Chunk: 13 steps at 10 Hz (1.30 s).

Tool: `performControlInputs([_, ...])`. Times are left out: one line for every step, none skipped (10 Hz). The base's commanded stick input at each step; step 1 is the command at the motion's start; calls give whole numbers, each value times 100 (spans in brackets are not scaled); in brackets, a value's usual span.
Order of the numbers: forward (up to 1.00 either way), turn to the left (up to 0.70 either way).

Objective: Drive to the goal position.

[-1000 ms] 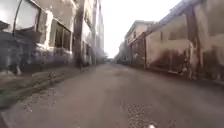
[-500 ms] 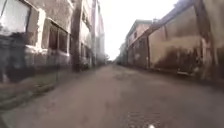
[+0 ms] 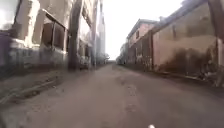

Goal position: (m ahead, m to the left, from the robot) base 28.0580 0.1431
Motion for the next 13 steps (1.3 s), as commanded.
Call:
performControlInputs([100, 0])
performControlInputs([100, 0])
performControlInputs([100, 0])
performControlInputs([100, 0])
performControlInputs([100, 0])
performControlInputs([100, 0])
performControlInputs([100, 0])
performControlInputs([100, 0])
performControlInputs([100, 0])
performControlInputs([100, 0])
performControlInputs([100, 0])
performControlInputs([100, 0])
performControlInputs([100, 0])
